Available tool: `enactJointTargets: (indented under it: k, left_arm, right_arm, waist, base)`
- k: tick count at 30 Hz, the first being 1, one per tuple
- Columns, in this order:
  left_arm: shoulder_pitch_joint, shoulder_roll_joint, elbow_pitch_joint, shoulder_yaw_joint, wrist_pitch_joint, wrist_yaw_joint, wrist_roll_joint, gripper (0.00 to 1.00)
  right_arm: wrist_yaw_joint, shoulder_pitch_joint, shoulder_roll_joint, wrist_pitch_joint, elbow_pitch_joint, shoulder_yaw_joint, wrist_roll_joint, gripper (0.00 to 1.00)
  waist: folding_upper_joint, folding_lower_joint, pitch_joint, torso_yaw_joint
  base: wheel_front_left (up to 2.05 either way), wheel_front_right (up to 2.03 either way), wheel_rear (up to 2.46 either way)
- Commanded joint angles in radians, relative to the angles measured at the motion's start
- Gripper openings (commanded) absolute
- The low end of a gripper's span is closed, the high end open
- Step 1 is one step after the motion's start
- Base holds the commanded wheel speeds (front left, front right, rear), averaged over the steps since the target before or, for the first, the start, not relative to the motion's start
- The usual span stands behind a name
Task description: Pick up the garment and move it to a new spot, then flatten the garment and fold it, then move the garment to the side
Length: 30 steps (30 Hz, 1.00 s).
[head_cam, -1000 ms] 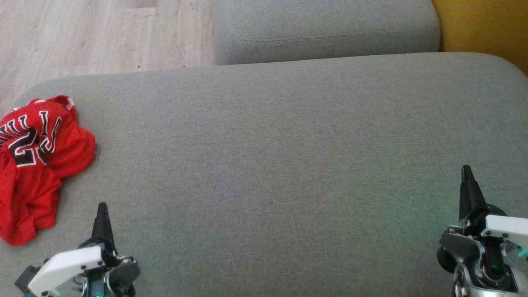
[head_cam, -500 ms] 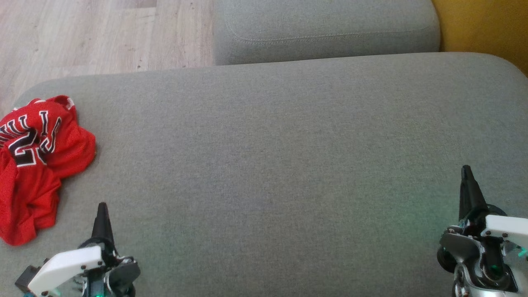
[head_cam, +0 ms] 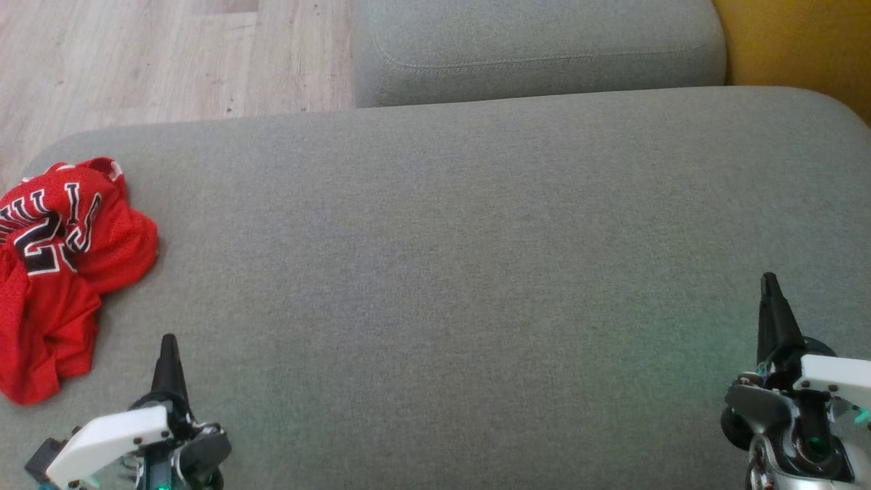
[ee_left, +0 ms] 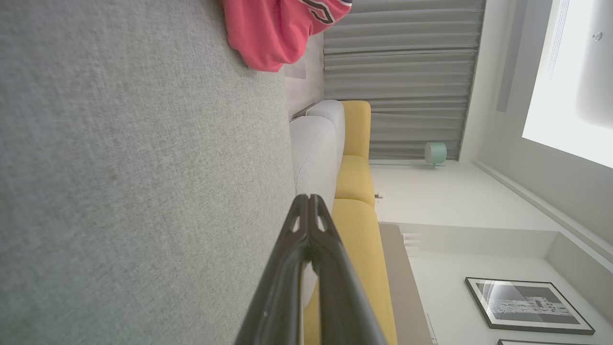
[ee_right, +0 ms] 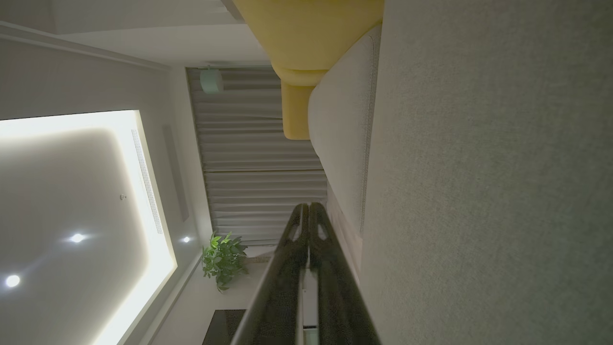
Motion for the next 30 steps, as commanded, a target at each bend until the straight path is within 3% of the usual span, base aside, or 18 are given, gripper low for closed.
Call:
enactJointTargets:
  k: [1, 27, 28, 30]
  left_arm:
    - [-0.049, 0.006, -0.037, 0.040, 0.003, -0.006, -0.006, 0.00]
    - [-0.049, 0.006, -0.037, 0.040, 0.003, -0.006, -0.006, 0.00]
    - [0.000, 0.000, 0.000, 0.000, 0.000, 0.000, 0.000, 1.00]
    - [0.006, -0.001, 0.019, -0.004, -0.001, 0.001, 0.001, 1.00]
  right_arm:
    - [0.003, -0.020, -0.005, 0.005, -0.039, 0.021, 0.007, 0.00]
    - [0.003, -0.020, -0.005, 0.005, -0.039, 0.021, 0.007, 0.00]
    - [0.000, 0.000, 0.000, 0.000, 0.000, 0.000, 0.000, 1.00]
    - [0.000, 0.002, 0.001, 0.000, 0.024, 0.001, -0.001, 1.00]
  waist:
    - [-0.0001, 0.0000, 0.000, 0.000]
    - [-0.0001, 0.0000, 0.000, 0.000]
    - [-0.0001, 0.0000, 0.000, 0.000]
    - [-0.0001, 0.0000, 0.000, 0.000]
  base:
    - [0.00, 0.00, 0.00]
    - [0.00, 0.00, 0.00]
    - [0.00, 0.00, 0.00]
    - [0.00, 0.00, 0.00]
